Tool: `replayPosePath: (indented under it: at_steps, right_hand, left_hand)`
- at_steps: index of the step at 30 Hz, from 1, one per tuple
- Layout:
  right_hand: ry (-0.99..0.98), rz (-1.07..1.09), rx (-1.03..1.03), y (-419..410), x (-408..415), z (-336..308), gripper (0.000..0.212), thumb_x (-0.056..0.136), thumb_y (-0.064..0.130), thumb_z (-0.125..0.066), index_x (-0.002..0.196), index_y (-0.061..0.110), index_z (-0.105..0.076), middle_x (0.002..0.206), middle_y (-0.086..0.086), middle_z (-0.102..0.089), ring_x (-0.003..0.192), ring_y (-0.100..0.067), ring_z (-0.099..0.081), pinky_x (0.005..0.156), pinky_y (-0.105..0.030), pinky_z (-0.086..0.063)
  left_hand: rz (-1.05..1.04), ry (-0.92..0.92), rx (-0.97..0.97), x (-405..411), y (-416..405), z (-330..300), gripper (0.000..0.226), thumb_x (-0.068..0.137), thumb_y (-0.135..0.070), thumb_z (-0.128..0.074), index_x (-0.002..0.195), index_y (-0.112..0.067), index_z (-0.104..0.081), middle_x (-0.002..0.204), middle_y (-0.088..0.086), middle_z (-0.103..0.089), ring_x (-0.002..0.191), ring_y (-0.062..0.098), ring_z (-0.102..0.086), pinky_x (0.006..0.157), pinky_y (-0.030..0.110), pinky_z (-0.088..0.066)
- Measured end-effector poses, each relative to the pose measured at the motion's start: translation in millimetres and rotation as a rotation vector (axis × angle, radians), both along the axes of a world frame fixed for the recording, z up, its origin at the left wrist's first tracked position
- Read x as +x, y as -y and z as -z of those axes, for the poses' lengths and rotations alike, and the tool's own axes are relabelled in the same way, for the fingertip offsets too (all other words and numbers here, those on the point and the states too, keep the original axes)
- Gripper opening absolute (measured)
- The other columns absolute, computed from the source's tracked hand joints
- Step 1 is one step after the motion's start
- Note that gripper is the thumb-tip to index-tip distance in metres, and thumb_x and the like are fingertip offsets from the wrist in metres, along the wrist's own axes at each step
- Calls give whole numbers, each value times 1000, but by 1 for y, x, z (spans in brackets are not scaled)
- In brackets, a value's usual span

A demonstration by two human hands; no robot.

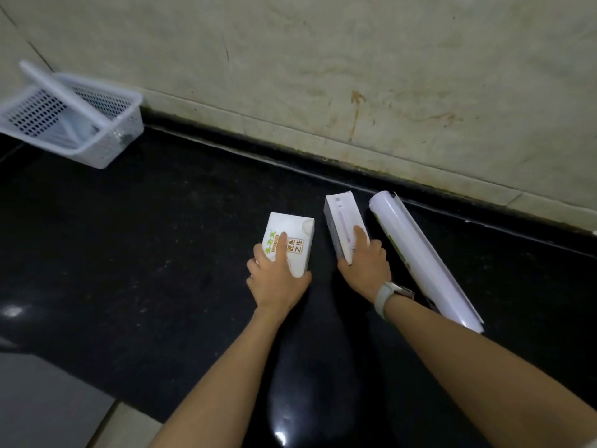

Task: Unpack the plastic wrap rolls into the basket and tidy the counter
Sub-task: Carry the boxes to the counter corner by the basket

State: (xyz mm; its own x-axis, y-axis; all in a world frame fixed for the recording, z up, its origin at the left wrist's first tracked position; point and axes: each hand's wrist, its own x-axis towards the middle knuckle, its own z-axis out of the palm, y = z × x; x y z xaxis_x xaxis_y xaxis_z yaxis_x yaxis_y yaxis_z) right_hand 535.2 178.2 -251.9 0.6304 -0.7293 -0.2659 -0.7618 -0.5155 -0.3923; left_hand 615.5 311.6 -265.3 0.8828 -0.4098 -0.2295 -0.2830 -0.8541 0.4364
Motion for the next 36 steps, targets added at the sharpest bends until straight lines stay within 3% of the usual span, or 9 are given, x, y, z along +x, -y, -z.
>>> replayPosePath:
  at_steps: [3,5,10,16,24,26,28,31,36]
  right_hand:
    - [143,31,62,-4,-5,-7,67,83,31,-53,140,19,-19,126,-23,-40,112,-40,-43,95,-46,-39]
    - [295,33,113,-13,-15,-13,63,82,28,-55,137,19,-27,121,-18,-44,110,-34,-46,93,-38,-40]
    - [453,-86,263,-69,-41,-22,56,79,31,-57,131,28,-37,110,4,-43,97,-13,-48,84,-27,-37]
    - [418,-421,428,-168,-34,-29,54,80,30,-57,130,29,-38,108,9,-42,92,-7,-45,83,-25,-36]
    - [334,-740,589,-313,-23,-29,51,78,26,-60,126,30,-44,107,6,-47,91,-12,-50,79,-25,-38]
    - [286,-788,610,-349,-13,-26,51,80,27,-59,128,30,-43,111,4,-48,94,-13,-50,80,-28,-41]
    - [237,-834,637,-386,0,-23,51,81,28,-59,129,27,-42,119,-1,-49,100,-17,-52,85,-38,-49]
    - [209,-884,639,-441,22,-21,50,82,29,-58,129,21,-43,126,-8,-52,109,-26,-54,91,-51,-50]
    - [221,-813,713,-510,58,-31,48,82,28,-59,128,22,-44,124,-7,-53,107,-25,-55,86,-45,-54]
  left_hand:
    - [-56,-86,-120,2,-11,-6,89,68,-44,-67,140,-40,-15,139,10,-23,119,30,-28,98,47,-34]
    - [-146,-155,-253,2,-29,-12,87,68,-39,-70,140,-40,-21,139,9,-28,121,30,-28,97,42,-36]
    - [-415,-112,-411,-33,-112,-25,84,68,-31,-74,140,-37,-29,138,8,-35,121,28,-32,96,31,-30]
    - [-818,-47,-457,-98,-234,-40,81,67,-25,-74,138,-34,-35,134,6,-40,125,23,-33,100,32,-32]
    - [-1207,22,-419,-167,-385,-35,80,68,-26,-73,138,-35,-35,135,7,-41,125,24,-31,99,33,-32]
    - [-1259,32,-420,-170,-421,-35,81,67,-26,-74,138,-35,-35,134,8,-41,123,25,-33,100,35,-34]
    - [-1286,51,-417,-167,-457,-33,82,66,-26,-74,137,-34,-36,133,8,-42,122,25,-35,101,37,-36]
    - [-1248,99,-415,-153,-511,-32,83,64,-26,-75,138,-31,-37,133,7,-43,120,25,-37,100,36,-37]
    - [-1224,115,-424,-103,-571,-38,84,65,-27,-75,138,-33,-35,133,6,-40,119,25,-36,99,38,-37]
